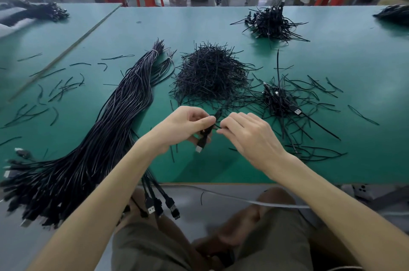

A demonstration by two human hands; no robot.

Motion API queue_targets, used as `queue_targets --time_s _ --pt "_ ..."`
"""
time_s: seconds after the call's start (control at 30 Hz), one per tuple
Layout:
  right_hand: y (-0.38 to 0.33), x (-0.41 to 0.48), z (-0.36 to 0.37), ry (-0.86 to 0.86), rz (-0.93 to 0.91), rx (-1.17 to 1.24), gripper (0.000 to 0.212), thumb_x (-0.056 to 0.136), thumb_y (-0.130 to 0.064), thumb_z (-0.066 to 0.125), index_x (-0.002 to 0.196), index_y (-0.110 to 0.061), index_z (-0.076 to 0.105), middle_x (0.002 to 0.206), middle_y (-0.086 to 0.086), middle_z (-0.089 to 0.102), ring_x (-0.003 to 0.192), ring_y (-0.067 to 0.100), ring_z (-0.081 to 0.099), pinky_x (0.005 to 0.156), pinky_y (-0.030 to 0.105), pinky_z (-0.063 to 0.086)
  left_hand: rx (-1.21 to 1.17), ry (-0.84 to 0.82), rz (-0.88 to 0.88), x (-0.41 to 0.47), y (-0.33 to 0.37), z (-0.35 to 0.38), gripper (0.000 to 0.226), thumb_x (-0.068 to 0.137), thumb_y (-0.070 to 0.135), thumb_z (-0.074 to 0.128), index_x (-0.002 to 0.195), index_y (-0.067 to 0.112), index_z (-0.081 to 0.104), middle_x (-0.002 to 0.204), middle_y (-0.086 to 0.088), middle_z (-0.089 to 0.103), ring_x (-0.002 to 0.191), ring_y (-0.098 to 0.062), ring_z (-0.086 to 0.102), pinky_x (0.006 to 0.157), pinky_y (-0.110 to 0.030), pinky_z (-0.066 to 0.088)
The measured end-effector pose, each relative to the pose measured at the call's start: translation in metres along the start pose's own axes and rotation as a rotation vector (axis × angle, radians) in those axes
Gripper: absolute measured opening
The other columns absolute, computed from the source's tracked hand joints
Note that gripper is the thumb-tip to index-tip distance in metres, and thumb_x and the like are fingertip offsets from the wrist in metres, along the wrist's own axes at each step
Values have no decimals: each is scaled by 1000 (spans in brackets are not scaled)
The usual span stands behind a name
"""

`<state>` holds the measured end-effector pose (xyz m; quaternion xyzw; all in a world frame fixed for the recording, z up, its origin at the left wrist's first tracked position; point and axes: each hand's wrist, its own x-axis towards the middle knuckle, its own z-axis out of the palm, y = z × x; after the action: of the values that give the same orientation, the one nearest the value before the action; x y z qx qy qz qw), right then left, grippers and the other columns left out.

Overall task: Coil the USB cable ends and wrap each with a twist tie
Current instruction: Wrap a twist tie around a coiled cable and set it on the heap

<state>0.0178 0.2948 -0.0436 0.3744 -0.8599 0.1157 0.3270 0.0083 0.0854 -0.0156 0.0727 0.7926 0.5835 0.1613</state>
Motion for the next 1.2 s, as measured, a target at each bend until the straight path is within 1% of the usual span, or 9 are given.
queue_targets --time_s 0.13,0.27,0.33,0.43,0.57,0.67,0.83,1.0,1.2 --pt "-2 -6 -11 -55 164 43 32 96 -28 66 115 -3 61 107 9 61 95 28 61 84 43 54 -66 16 58 6 0 4 24 98 18 68 107 -3 60 83 -11 69 80 -28 76 70 -41 64" --pt "6 -4 -21 -59 93 -165 48 97 -22 65 143 -14 51 137 9 53 125 29 46 105 43 41 13 -70 80 10 1 14 25 98 18 68 102 -6 64 79 -16 68 71 -35 73 65 -43 56" --pt "11 -3 -23 -115 54 -231 44 98 -25 63 141 -17 55 141 3 54 133 26 44 111 43 32 115 -108 96 12 2 17 25 98 22 69 102 -4 69 75 -14 70 66 -29 71 62 -34 55" --pt "17 -3 -23 -140 42 -179 21 101 -30 60 116 -19 69 111 -5 70 115 21 59 107 45 33 168 -123 112 10 4 20 21 101 21 65 101 1 72 73 -11 73 65 -23 71 59 -23 51" --pt "31 -2 -25 -53 211 -23 17 97 -27 64 101 -14 73 91 -1 72 88 23 62 93 38 40 121 34 100 13 -2 17 20 104 25 57 114 10 67 103 -3 76 92 -17 75 81 -33 61" --pt "61 1 -24 -9 586 116 19 99 -25 62 108 -10 71 96 5 70 86 19 56 86 32 42 453 264 108 16 -15 3 25 103 33 59 122 17 63 113 6 66 98 -8 64 86 -23 50" --pt "111 -10 -14 -87 894 -76 26 103 -23 54 114 -2 66 110 15 66 105 29 56 85 40 47 882 346 65 13 -41 -5 25 100 35 62 117 17 63 113 -3 54 107 -23 51 99 -41 45" --pt "120 -16 -2 -198 1071 -13 26 104 -22 51 118 -2 60 118 20 58 105 36 56 85 45 48 898 300 53 16 -45 0 36 99 40 63 127 18 55 118 -3 49 116 -24 43 103 -38 38" --pt "117 -20 -3 -151 1056 -2 31 102 -26 56 123 -4 52 124 19 53 110 34 52 88 43 46 837 293 27 15 -40 -2 23 100 16 58 123 14 59 114 -5 54 110 -24 52 100 -38 45"
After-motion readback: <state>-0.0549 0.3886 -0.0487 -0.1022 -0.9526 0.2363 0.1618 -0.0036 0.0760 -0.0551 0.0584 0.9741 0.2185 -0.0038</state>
